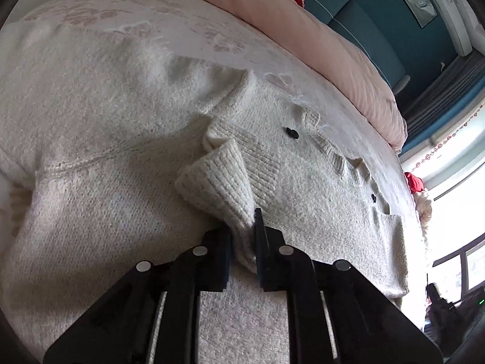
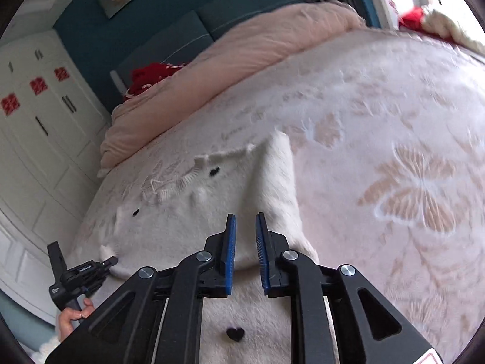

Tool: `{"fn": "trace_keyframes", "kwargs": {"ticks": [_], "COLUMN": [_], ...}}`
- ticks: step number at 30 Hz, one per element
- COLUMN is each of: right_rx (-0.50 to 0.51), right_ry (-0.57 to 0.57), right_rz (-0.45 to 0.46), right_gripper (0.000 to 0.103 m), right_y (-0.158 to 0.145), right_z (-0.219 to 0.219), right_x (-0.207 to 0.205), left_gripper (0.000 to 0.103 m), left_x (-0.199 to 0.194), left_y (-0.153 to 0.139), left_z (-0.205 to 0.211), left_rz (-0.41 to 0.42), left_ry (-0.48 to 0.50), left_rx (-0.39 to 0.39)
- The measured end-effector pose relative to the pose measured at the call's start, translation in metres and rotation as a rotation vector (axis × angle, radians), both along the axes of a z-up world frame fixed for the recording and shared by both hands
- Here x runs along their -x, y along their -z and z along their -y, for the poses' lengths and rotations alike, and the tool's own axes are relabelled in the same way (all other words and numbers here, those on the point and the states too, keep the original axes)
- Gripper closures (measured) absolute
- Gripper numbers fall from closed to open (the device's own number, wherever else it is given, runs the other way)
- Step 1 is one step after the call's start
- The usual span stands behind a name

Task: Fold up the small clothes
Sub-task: 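Fold the sleeve across the sweater body with the right tool while the left tool grasps the other sleeve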

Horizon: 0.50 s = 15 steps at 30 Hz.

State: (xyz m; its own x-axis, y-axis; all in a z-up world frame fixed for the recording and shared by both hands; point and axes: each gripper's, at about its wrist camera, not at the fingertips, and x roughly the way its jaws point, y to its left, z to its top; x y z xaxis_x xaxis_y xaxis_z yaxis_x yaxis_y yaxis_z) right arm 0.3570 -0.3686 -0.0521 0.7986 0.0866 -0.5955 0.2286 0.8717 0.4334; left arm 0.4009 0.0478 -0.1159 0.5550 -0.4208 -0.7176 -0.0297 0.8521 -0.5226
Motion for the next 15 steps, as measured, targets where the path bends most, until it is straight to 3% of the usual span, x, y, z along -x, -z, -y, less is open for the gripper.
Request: {"fn": "trace_keyframes", "kwargs": {"ticks": [2,4,5,7,10,12,14,15], "right_rx": [0.042,0.08,0.077,0.109,0.119,0.121,0.113,0.114], "right_ry": [-0.03,-0.023,-0.026,-0.007,-0.015,-0.039,-0.067,-0.078], "right_rz": [-0.044,-0.18,-0.272,-0.231,-0.163,-0.153,-0.155,-0.163], "right_gripper": [0.088,0.089,0.096,0.096,0.088,0.086,0.086,0.086], "right_y": [0.006,0.035,0.057,0.05,0.019,0.017,0.027,0.033], "right_z": [-0.007,-0.005,-0.004,-0.006,-0.022,-0.037,-0.049,-0.054], "right_x": [-0.025,-0.05,-0.063,-0.057,-0.036,-0.02,-0.003,0.005], "left_gripper": [0.09,0.09,0.089,0.089,0.088,0.071,0.055,0.054], "left_x": [0.001,0.002,0.003,0.009,0.027,0.034,0.036,0.036], "left_y": [0.002,0.001,0.001,-0.005,-0.031,-0.04,-0.043,-0.042], "left_z": [0.007,0.006,0.003,-0.009,-0.054,-0.089,-0.151,-0.173], "left_rz": [0.002,0.001,-0.001,-0.005,0.063,0.083,0.059,0.046], "left_ry": [-0.009,-0.015,-0.014,-0.014,-0.056,-0.105,-0.235,-0.289], "left_rx": [-0.002,0.016,0.028,0.062,0.092,0.055,0.008,-0.012]}}
